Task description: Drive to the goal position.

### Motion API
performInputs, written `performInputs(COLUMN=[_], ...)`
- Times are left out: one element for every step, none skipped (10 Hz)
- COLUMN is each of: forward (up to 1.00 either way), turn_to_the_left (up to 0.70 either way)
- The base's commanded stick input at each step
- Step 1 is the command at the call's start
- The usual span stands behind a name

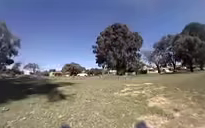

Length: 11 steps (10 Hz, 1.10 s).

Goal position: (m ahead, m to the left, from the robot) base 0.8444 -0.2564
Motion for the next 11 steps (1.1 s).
performInputs(forward=[0.7,0.7,0.7,0.7,0.7,0.7,0.7,0.7,0.7,0.7,0.7], turn_to_the_left=[0.0,0.0,0.0,0.0,0.0,0.0,0.0,0.0,0.0,0.0,0.0])
